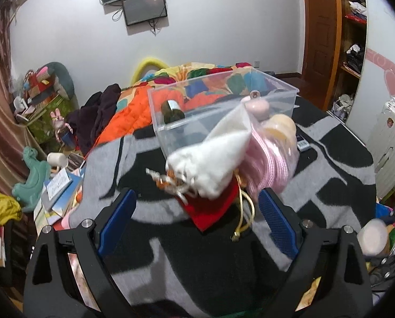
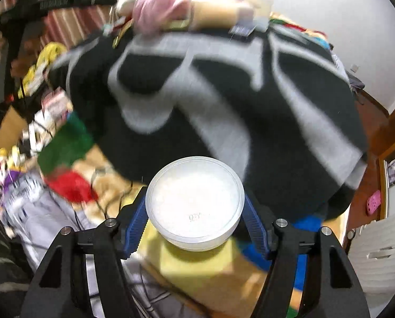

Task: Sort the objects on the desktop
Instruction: 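Reach down beside the bed and grasp the white round tub with the right tool, then grasp the white drawstring pouch with the left tool while the right lifts the tub, then lower the white tub into the box with the right tool while the left drops the pouch in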

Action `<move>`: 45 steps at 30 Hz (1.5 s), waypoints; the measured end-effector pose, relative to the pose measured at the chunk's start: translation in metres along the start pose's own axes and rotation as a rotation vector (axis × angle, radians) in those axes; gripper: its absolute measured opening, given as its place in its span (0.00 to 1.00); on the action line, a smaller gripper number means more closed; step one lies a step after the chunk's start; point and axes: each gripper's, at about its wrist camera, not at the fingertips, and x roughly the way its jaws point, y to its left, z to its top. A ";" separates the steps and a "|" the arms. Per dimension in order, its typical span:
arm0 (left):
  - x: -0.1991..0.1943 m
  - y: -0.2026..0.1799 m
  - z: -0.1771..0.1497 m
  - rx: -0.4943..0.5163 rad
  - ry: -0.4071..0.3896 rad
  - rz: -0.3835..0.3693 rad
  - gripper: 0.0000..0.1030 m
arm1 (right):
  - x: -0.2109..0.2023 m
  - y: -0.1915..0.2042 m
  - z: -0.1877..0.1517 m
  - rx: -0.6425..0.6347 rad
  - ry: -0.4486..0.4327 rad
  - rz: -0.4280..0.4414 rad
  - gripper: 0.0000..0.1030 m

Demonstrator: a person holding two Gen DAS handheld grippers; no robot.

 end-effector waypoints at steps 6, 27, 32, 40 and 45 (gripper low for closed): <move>0.015 0.002 0.017 0.108 0.035 0.033 0.92 | -0.029 -0.019 0.029 0.040 -0.128 -0.017 0.61; 0.091 -0.030 0.037 0.311 0.200 0.022 0.90 | -0.019 -0.042 0.086 0.084 -0.172 0.060 0.61; 0.092 -0.015 0.032 0.211 0.203 0.009 0.52 | -0.015 -0.046 0.092 0.093 -0.171 0.056 0.62; 0.076 0.015 0.037 0.042 0.163 -0.016 0.36 | -0.010 -0.046 0.097 0.093 -0.161 0.049 0.61; 0.056 0.028 0.043 -0.045 0.115 -0.062 0.35 | -0.015 -0.044 0.106 0.084 -0.183 0.034 0.62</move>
